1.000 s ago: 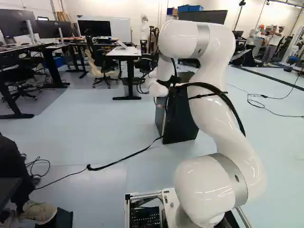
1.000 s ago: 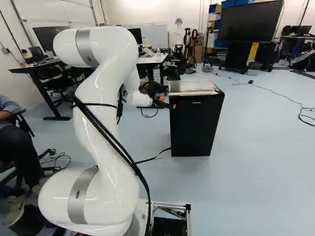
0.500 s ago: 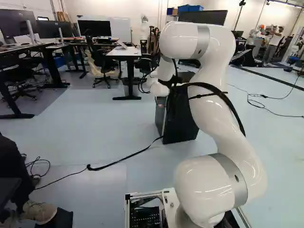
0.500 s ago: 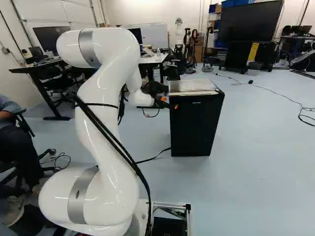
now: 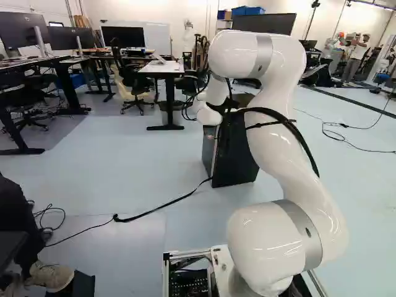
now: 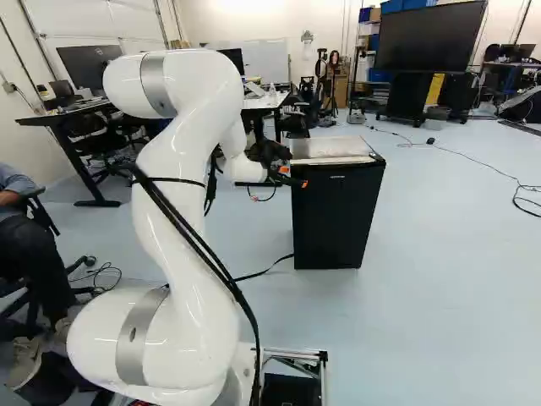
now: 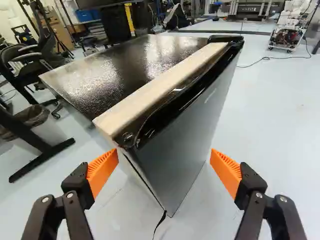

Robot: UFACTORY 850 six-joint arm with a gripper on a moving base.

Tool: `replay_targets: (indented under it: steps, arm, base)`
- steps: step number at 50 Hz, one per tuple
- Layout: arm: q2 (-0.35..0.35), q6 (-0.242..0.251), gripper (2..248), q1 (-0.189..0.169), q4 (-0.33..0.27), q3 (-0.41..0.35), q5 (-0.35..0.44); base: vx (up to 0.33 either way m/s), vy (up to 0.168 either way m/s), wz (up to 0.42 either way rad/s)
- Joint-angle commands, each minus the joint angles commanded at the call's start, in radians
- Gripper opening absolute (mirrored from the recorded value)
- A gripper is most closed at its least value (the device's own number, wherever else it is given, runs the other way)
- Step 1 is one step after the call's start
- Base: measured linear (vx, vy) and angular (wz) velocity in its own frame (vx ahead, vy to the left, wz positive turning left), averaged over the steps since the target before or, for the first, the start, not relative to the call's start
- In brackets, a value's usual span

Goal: Open the fridge door

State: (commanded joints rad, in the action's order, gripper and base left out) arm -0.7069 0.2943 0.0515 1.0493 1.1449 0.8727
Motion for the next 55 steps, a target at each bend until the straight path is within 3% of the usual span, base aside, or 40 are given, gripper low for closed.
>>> replay_targets:
  steps: [30,55]
  arm:
    - [0.08,0.0,247,-0.039,0.096,-0.12,0.0]
    - [0.159,0.0,247,-0.068,0.27,-0.24,-0.012]
  base:
    - [-0.001,-0.002,-0.004]
    - [0.0,0.0,0.0]
